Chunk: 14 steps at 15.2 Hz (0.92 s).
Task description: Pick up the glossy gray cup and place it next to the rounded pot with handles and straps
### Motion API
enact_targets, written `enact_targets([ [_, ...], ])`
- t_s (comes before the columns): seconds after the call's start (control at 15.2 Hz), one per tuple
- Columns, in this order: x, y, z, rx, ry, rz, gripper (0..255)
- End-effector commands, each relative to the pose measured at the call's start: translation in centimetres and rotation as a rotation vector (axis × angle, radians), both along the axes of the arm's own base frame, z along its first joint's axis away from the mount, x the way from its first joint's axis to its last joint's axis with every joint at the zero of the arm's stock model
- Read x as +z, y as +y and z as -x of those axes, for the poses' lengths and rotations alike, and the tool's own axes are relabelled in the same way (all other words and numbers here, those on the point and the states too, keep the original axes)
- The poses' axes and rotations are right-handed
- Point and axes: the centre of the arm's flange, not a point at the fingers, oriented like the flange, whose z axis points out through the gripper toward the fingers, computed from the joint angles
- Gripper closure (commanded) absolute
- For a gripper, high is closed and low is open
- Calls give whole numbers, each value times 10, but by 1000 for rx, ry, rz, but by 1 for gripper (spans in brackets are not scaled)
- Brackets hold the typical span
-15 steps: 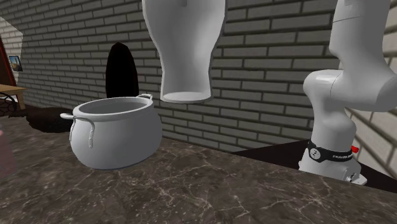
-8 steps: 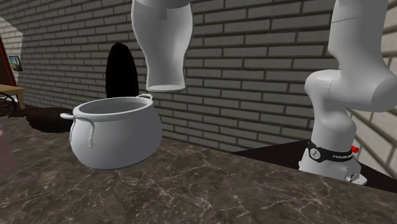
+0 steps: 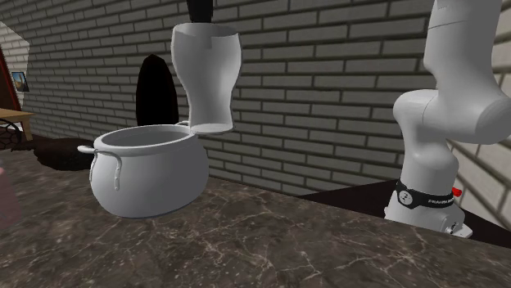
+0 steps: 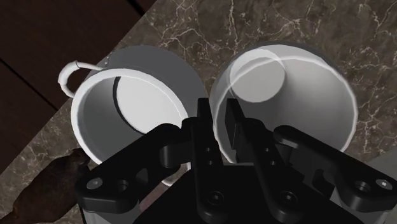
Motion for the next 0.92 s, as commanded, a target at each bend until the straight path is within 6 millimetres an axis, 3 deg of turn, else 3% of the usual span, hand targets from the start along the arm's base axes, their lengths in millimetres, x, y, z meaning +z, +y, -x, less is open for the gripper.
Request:
enact_targets([
  [0.0, -11, -1, 0, 0, -1, 0, 255],
  [0.86, -80, -1, 0, 0, -1, 0, 255],
])
